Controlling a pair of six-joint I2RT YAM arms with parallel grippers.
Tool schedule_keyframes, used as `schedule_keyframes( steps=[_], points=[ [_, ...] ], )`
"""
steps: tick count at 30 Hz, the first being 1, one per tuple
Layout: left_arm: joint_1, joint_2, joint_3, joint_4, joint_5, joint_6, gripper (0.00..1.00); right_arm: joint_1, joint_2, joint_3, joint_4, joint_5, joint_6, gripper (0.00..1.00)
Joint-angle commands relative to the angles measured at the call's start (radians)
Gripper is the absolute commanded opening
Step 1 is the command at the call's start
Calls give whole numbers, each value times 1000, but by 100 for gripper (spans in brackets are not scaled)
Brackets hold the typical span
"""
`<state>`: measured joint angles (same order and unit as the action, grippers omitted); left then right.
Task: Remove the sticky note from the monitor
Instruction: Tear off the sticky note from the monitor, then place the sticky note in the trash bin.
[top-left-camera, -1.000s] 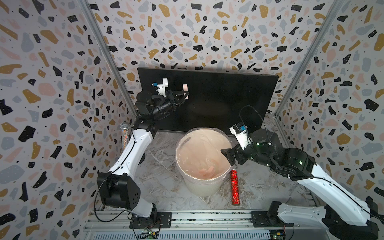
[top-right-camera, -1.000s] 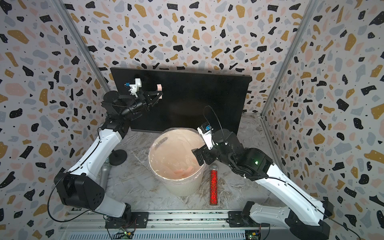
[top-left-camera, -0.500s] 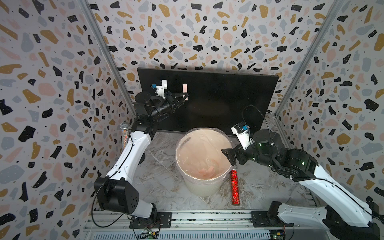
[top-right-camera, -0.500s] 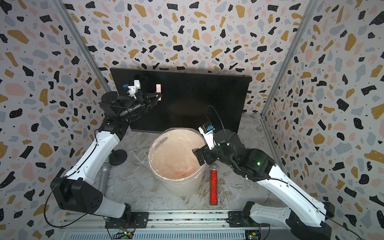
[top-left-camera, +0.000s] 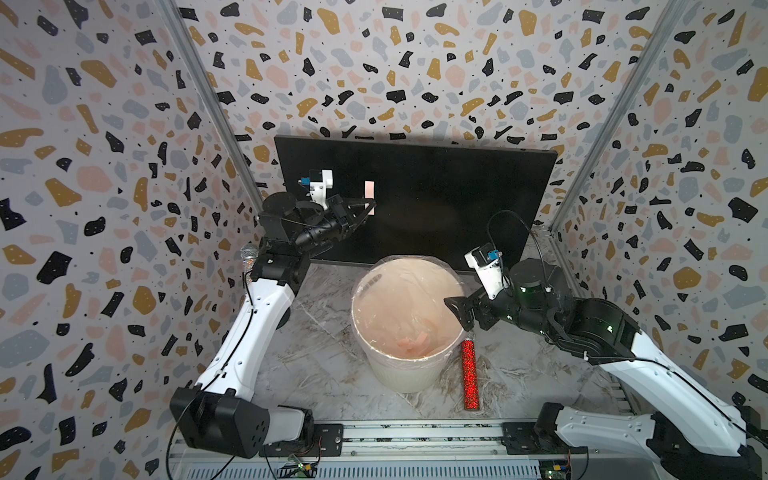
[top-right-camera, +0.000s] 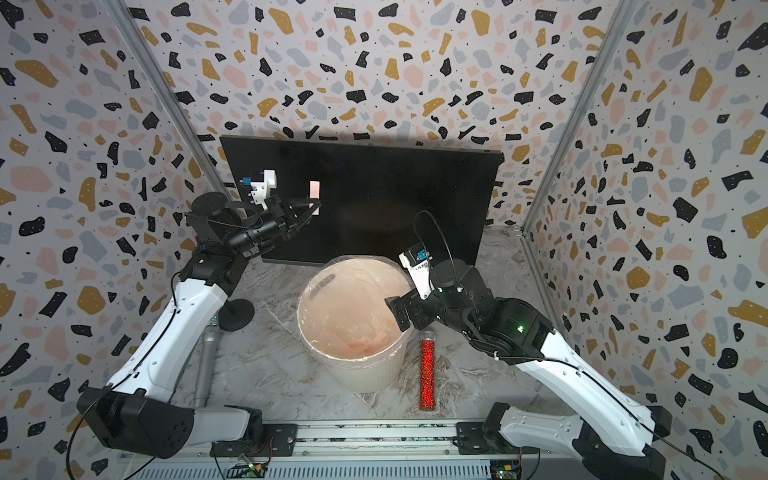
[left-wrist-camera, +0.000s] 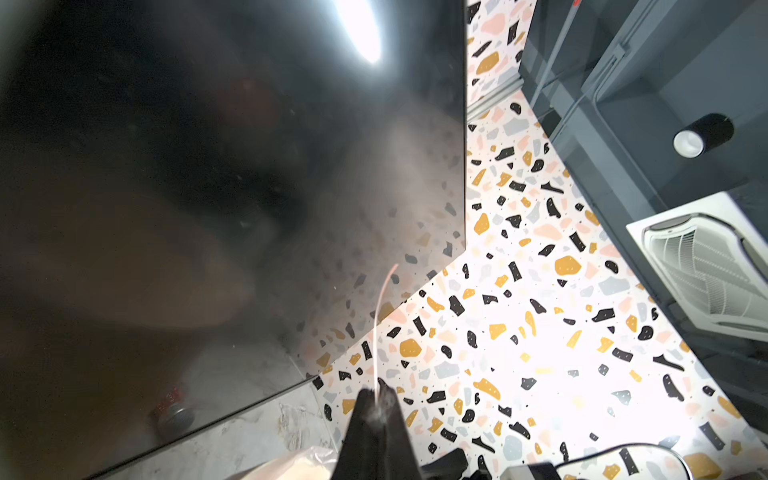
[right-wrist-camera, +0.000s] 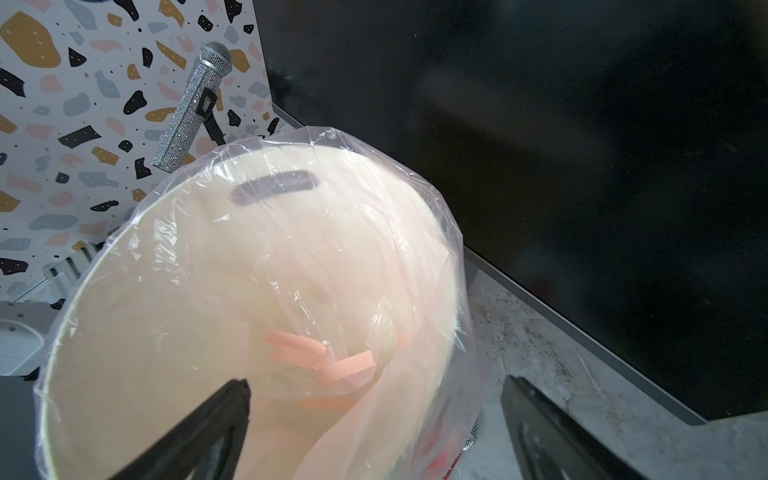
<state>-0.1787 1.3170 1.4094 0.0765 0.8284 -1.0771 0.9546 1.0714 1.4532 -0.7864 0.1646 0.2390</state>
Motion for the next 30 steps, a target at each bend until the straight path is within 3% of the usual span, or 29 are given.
schedule_keyframes(
  steps=[1,16,30],
  points=[
    [-35,-68,-5,-81,1,115,0,-4,-21,3,-6,-2,10,100],
    [-265,-214,0,-517,-123,397,0,-4,-40,-7,-4,13,16,100],
    [-454,-242,-80,-804,-314,554,0,-4,-58,-17,-4,25,13,100]
  ],
)
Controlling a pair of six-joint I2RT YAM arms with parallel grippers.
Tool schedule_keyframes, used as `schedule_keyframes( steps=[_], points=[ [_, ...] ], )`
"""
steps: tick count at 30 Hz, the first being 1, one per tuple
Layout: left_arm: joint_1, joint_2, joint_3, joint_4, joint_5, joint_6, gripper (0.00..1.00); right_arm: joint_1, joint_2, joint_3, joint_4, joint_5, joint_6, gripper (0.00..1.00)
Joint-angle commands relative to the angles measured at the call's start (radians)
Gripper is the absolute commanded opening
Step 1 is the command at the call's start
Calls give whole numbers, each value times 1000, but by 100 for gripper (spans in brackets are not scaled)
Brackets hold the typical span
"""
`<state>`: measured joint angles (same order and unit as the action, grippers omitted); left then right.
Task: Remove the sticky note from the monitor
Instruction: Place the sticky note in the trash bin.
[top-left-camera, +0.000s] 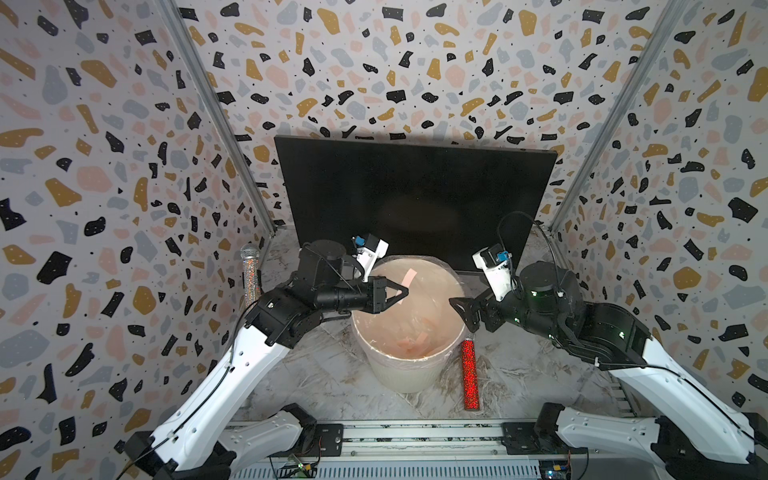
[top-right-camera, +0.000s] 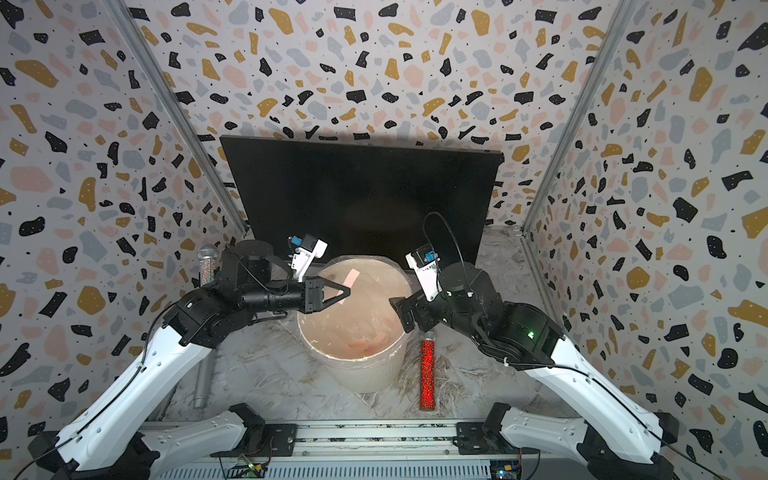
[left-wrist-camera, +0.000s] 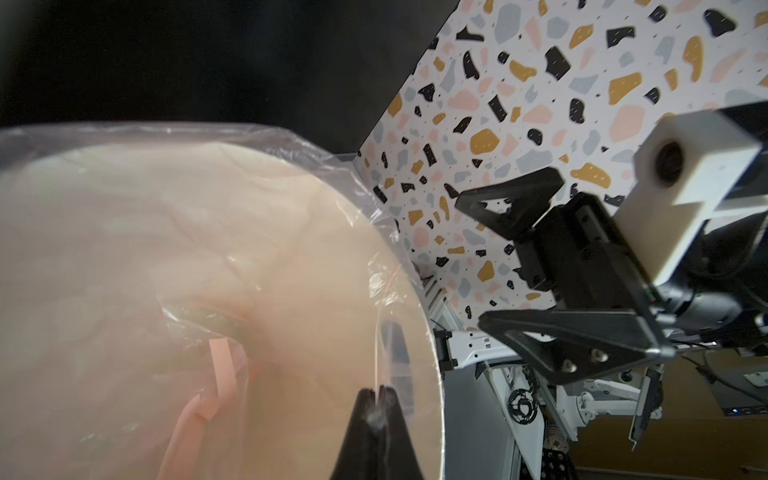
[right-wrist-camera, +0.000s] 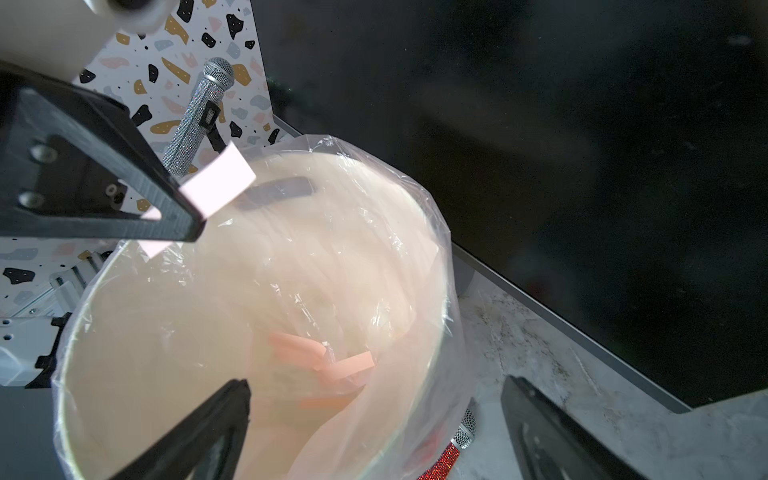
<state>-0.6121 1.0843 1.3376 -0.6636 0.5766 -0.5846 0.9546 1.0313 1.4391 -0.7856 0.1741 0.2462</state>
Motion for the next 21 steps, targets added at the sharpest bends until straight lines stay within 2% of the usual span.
schedule_keyframes(
  steps=[1,5,6,10,14,21],
  points=[
    [-27,-7,-9,-82,-74,64,0,-4,-17,-3,-4,14,7,100],
    [-54,13,4,-154,-139,95,0,-4,-17,-2,-4,10,8,100],
    [-58,21,6,-164,-144,99,3,-4,-17,-1,-3,11,8,100],
    [-67,40,10,-186,-155,109,20,-4,-19,-2,-4,11,7,100],
    [-69,50,23,-202,-171,120,42,-4,-23,-1,-7,15,3,100],
    [-69,63,61,-225,-195,142,72,-4,-31,-10,-4,39,-12,100]
  ],
)
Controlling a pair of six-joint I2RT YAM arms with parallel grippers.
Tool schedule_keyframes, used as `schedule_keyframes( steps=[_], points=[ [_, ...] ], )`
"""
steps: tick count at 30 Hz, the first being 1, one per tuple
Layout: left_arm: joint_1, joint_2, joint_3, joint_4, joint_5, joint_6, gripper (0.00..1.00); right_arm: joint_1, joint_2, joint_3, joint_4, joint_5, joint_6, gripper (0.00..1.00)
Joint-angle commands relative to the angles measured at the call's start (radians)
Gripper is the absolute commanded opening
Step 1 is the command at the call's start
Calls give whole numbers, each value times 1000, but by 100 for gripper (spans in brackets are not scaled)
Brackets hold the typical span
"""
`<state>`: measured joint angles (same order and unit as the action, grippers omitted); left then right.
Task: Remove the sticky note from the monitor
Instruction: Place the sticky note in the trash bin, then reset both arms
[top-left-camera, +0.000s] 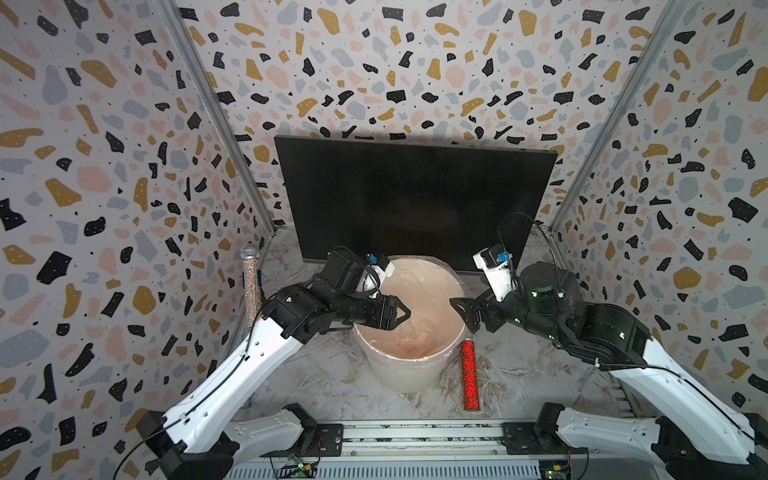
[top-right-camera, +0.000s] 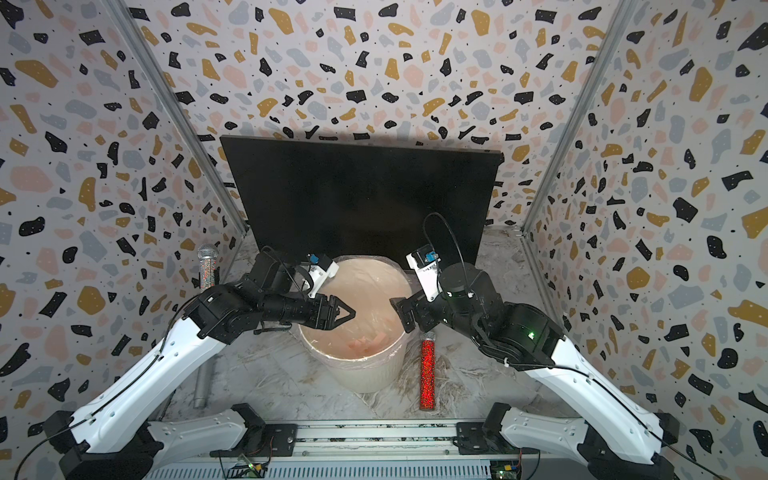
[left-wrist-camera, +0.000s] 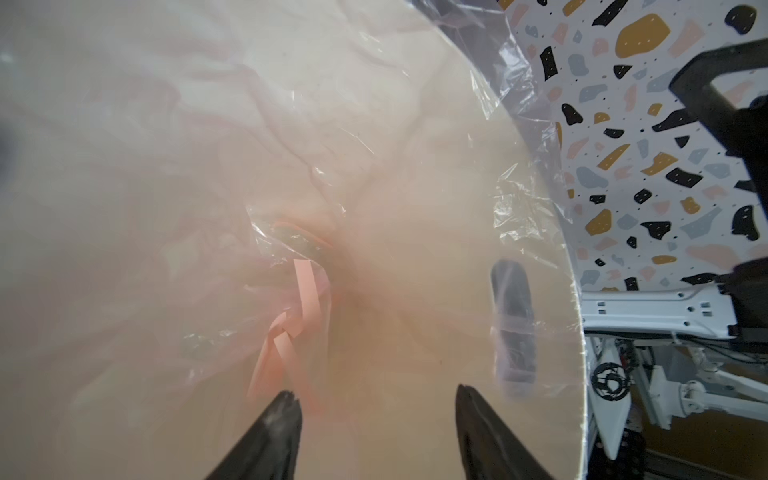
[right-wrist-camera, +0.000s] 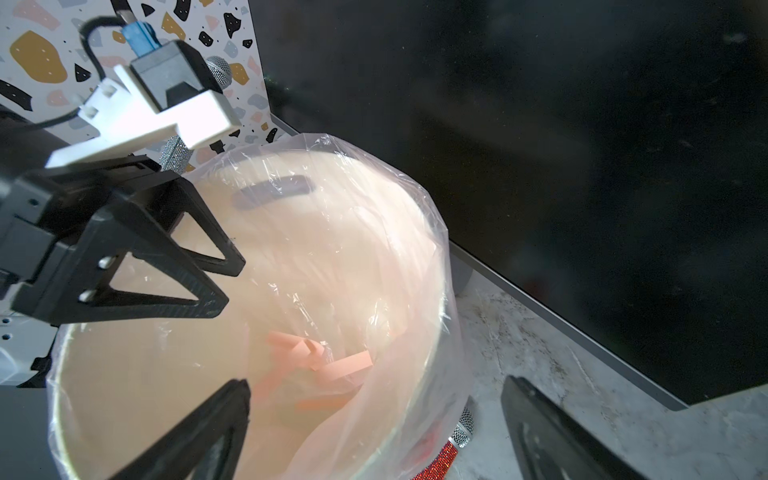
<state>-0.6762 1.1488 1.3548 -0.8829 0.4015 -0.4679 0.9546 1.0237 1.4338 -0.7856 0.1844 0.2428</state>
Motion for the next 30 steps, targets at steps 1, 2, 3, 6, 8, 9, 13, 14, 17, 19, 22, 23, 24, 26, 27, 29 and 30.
schedule_keyframes(
  steps=[1,2,3,6,8,9,13,14,17,19,22,23,24,26,27,29,30],
  points=[
    [-5,-1,49,-6,-26,29,75,-4,-25,-8,-4,38,-12,100],
    [-5,1,56,-5,-31,33,79,-4,-28,-12,-5,53,-17,100],
    [-5,1,65,-3,-40,38,81,-4,-33,-18,-4,75,-23,100],
    [-4,-10,97,9,-100,70,93,-4,-51,-40,3,178,-55,100],
    [-4,-28,110,42,-153,101,100,-4,-79,-80,33,263,-96,100],
    [-5,-41,110,77,-185,114,99,-4,-98,-107,64,306,-121,100],
    [-3,-132,57,241,-347,178,99,-6,-192,-237,216,457,-231,100],
    [-3,-156,37,278,-391,199,99,-7,-214,-267,257,496,-256,100],
    [-2,-222,-27,364,-554,287,99,-25,-275,-373,383,608,-346,100],
    [-2,-265,-109,440,-689,351,99,-59,-306,-463,464,668,-404,100],
    [23,-321,-268,568,-841,424,100,-149,-340,-590,537,687,-402,100],
    [40,-334,-317,599,-868,437,99,-188,-351,-637,564,686,-386,100],
    [67,-345,-370,634,-882,443,99,-230,-360,-691,596,689,-371,100],
    [143,-363,-464,681,-892,424,99,-311,-370,-786,677,711,-347,100],
    [186,-371,-513,718,-890,408,99,-348,-372,-828,713,726,-332,100],
    [270,-393,-614,797,-881,398,100,-417,-368,-909,821,743,-322,100],
    [307,-404,-673,854,-881,402,100,-445,-363,-941,866,745,-316,100]
  ],
)
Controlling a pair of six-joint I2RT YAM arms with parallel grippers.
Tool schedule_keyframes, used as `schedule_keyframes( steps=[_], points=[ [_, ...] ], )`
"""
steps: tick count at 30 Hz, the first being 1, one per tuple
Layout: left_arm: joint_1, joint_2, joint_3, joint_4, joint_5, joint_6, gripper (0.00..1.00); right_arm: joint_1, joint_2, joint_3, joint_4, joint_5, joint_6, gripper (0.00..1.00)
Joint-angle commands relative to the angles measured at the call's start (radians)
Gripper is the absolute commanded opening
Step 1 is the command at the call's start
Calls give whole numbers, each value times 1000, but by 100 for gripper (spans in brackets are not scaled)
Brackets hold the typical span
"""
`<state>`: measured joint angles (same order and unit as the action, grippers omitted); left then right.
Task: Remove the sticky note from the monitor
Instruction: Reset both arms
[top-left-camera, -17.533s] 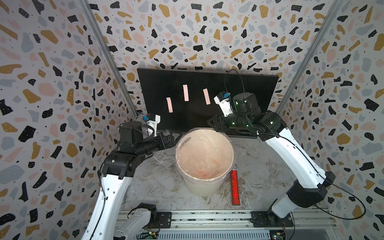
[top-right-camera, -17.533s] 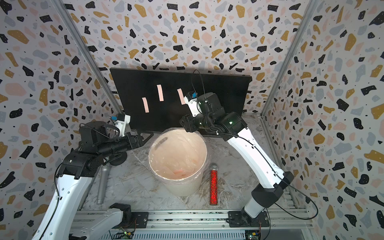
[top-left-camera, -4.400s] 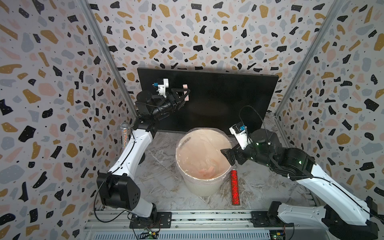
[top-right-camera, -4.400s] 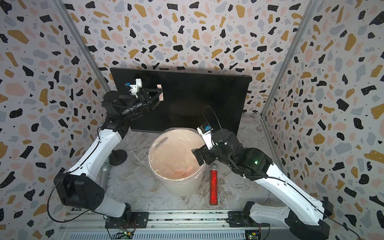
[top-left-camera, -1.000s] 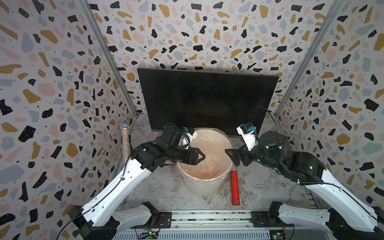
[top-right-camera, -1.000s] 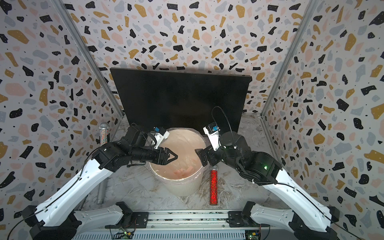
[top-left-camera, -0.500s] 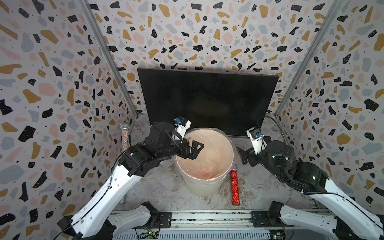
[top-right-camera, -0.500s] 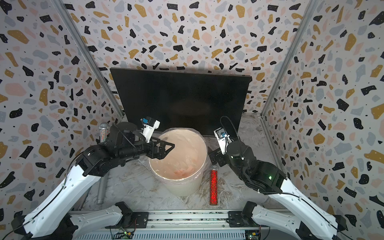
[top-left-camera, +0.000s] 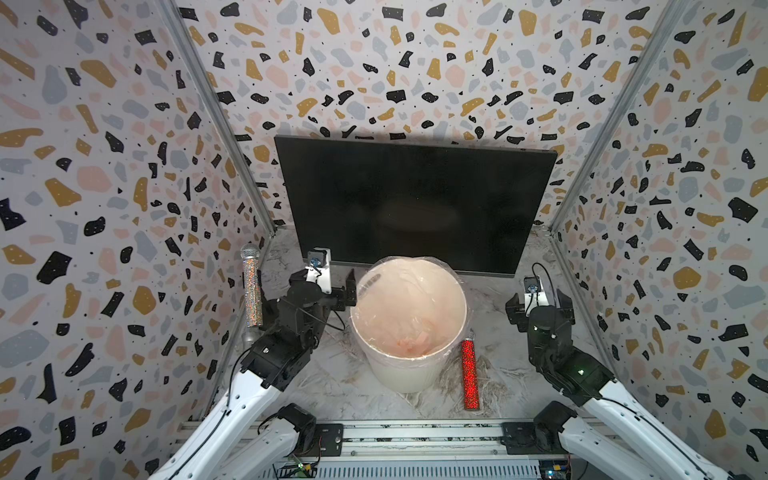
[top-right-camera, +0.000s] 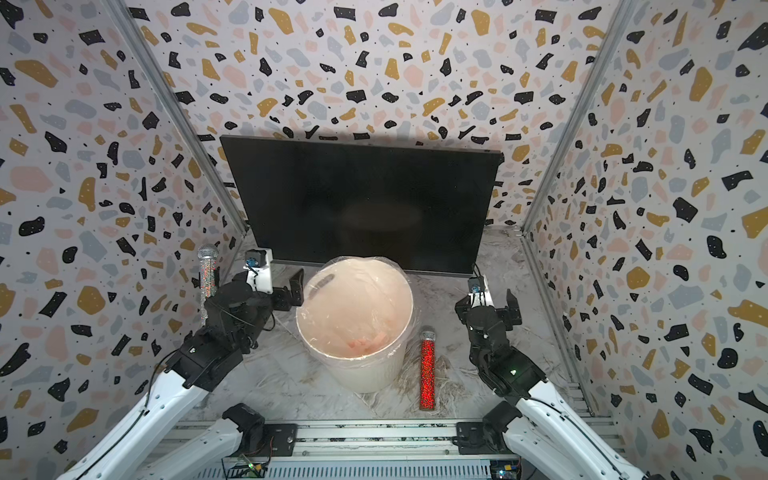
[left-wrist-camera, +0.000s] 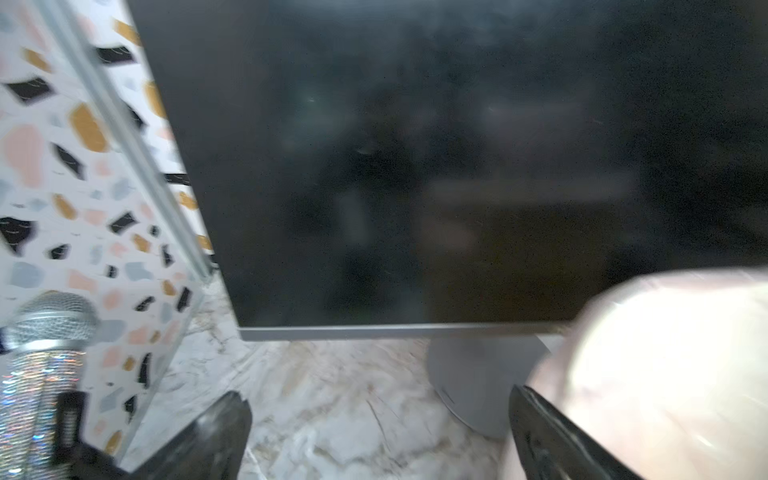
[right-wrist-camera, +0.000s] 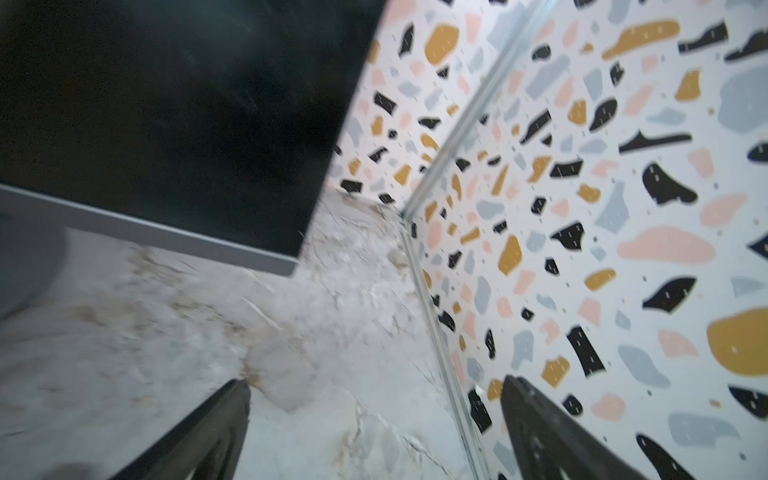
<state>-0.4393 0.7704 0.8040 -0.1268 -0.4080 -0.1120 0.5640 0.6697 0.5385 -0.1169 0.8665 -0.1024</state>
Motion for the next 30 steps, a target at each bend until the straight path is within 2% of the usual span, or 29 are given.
schedule_keyframes(
  steps=[1,4,7,11,13,15,18,21,22,23,24,26,30],
  points=[
    [102,-32,-180,163,-63,58,99,-83,0,-69,226,60,45,100],
    [171,15,-320,340,-11,56,100,-134,64,-120,307,68,109,100],
    [180,162,-358,425,-52,56,100,-152,180,-185,461,102,130,100],
    [198,287,-471,689,-68,63,99,-197,355,-243,672,55,123,100],
    [222,311,-430,641,-14,62,99,-234,460,-250,749,26,137,100],
    [238,371,-419,721,3,97,99,-266,578,-256,856,4,130,100],
    [281,430,-381,737,61,140,100,-287,712,-257,1082,-29,29,100],
    [334,456,-380,795,174,146,99,-332,808,-264,1209,-102,34,100],
    [344,460,-375,792,200,155,100,-334,802,-238,1162,-131,39,100],
    [347,462,-367,781,213,169,99,-342,782,-205,1026,-185,61,100],
    [347,456,-350,745,228,185,99,-360,789,-191,993,-246,64,100],
    [346,436,-344,657,250,230,99,-381,806,-174,983,-302,59,100],
    [366,412,-349,639,280,222,99,-458,797,-161,921,-492,102,100]
  ],
)
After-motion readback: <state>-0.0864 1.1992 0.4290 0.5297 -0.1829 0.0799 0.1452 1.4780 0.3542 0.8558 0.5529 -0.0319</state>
